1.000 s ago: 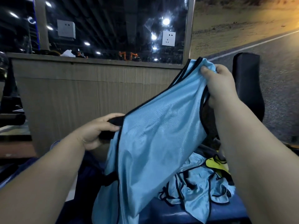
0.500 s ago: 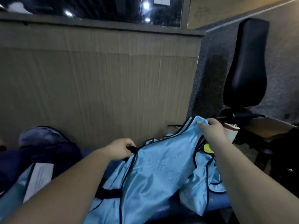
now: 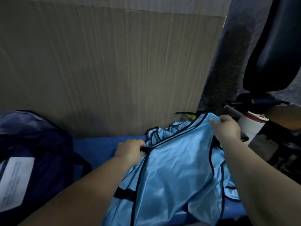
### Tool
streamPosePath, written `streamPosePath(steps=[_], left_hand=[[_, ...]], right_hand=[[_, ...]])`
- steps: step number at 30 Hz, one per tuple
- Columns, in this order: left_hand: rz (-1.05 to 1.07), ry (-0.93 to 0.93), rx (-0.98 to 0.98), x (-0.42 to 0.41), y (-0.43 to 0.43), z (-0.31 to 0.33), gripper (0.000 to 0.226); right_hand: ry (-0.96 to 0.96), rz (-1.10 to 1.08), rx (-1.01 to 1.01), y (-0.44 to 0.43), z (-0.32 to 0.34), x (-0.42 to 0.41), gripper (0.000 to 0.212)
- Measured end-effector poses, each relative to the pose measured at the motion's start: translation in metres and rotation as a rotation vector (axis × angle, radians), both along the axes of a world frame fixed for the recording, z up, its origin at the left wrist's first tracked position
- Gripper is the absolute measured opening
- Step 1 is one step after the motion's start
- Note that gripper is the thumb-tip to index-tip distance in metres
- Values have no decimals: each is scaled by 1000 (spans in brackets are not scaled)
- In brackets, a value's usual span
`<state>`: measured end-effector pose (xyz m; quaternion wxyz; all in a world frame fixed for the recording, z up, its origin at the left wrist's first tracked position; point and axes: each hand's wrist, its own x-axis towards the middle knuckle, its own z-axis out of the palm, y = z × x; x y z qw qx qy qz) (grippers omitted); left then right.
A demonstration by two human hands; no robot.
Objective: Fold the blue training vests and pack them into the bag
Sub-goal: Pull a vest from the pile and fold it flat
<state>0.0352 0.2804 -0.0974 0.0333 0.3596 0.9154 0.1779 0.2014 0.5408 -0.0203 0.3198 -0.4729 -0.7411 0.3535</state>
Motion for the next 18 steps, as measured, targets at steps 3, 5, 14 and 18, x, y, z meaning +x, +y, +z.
streamPosePath(steps=[3, 5, 14, 18], left_hand=[[16, 6, -24, 1, -4, 3, 30], [43, -35, -39, 2, -13, 5, 45], [90, -275, -37, 23, -91, -3, 54], [139, -269, -49, 37, -127, -6, 51]], right_hand=[[-190, 33, -55, 2, -3, -16, 48], [-354, 127, -138, -6, -9, -25, 66], [-262, 881, 329, -154, -59, -30, 18], [-396, 1246, 314, -191, -84, -21, 43]])
